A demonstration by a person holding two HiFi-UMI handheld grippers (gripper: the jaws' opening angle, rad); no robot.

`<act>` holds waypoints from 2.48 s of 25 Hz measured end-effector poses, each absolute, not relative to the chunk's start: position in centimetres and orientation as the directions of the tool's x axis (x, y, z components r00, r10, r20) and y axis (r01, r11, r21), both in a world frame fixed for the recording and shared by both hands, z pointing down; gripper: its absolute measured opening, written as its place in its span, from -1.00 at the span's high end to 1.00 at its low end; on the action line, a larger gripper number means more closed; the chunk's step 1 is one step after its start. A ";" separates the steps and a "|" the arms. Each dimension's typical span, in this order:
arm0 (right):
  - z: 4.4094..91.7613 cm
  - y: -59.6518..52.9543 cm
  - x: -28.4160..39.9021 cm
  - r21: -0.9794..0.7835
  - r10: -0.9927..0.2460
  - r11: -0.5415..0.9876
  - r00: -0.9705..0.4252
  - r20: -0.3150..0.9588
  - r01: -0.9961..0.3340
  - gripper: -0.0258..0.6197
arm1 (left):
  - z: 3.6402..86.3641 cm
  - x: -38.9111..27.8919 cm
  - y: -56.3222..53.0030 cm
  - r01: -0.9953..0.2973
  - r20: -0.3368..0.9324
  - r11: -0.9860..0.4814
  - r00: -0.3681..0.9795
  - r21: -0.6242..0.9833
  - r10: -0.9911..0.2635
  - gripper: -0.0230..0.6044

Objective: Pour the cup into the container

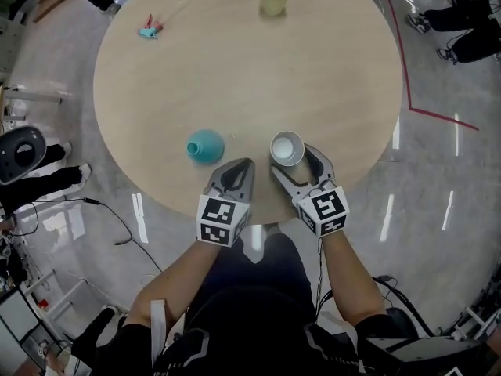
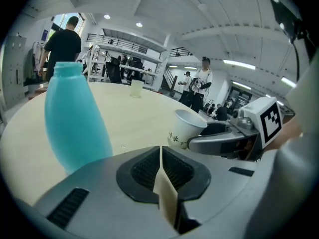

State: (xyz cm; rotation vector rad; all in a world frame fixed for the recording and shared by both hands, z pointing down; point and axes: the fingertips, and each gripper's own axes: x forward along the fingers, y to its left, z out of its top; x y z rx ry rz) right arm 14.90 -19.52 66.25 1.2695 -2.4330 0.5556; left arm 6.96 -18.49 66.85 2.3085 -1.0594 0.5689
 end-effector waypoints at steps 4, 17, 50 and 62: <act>67.1 -20.4 14.5 -0.185 -0.695 0.523 -0.542 0.473 -0.832 -0.06 | 67.0 7.1 -18.3 -0.771 0.564 -0.561 0.619 0.301 -0.547 0.95; 67.2 -21.4 14.2 -0.184 -0.689 0.545 -0.562 0.458 -0.818 -0.03 | 65.5 6.6 -18.5 -0.753 0.547 -0.591 0.637 0.289 -0.544 0.95; 47.2 -21.0 7.2 0.010 -0.635 0.714 -0.642 0.430 -0.700 -0.02 | 44.6 -7.6 -20.0 -0.892 0.213 -0.421 0.449 0.167 -0.868 0.95; 51.6 -22.7 3.2 0.152 -0.592 0.749 -0.548 0.590 -0.645 -0.02 | 50.5 -11.0 -21.1 -0.894 0.298 -0.404 0.446 0.192 -0.844 0.95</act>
